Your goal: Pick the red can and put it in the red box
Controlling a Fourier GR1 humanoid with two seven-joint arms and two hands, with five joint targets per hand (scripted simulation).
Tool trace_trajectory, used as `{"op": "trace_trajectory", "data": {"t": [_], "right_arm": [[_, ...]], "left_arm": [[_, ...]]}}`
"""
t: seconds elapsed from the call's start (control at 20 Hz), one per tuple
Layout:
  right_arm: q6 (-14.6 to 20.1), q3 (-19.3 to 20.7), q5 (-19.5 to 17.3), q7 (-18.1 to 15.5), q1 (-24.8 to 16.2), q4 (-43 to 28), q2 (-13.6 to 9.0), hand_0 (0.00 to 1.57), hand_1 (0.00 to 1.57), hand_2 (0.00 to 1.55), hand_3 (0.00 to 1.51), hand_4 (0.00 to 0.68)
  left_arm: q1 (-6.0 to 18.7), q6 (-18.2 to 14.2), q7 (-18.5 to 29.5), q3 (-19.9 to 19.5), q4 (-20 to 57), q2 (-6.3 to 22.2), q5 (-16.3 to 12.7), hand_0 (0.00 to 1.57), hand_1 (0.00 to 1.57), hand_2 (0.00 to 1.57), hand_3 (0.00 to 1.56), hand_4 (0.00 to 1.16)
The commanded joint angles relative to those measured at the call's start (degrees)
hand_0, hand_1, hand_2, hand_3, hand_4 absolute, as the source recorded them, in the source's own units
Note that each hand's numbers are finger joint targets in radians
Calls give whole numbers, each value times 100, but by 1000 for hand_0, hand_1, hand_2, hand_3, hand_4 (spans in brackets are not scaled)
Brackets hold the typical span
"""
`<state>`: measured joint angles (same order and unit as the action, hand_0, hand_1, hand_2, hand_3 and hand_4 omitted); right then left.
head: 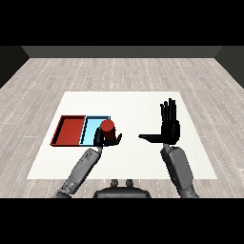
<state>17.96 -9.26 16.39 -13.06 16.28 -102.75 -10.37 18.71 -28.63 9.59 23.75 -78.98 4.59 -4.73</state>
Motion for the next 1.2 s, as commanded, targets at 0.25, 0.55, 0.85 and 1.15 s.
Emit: {"op": "trace_trajectory", "data": {"t": [0.25, 0.55, 0.85, 1.15], "right_arm": [[-637, 688, 160, -474, -833, 720, -374, 0, 0, 0, 0, 0], [-880, 545, 29, -911, -1340, 1247, -181, 0, 0, 0, 0, 0], [-1013, 633, 69, -1145, -1485, 1547, -78, 0, 0, 0, 0, 0], [-1319, 830, 36, -1298, -1497, 1787, -379, 0, 0, 0, 0, 0]], "left_arm": [[212, 95, -989, -529, -754, 916, 469, 1571, 1571, 1552, 1437, 1115], [764, 473, -1203, -1381, -123, 1653, 434, 1571, 1571, 1554, 1436, 1131], [1385, 758, -1009, -1864, 1642, 2108, 687, 1535, 1535, 1342, 1445, 1104], [1189, 693, -409, -2318, 3388, 2130, 691, 1571, 1571, 1571, 1476, 1105]]}}
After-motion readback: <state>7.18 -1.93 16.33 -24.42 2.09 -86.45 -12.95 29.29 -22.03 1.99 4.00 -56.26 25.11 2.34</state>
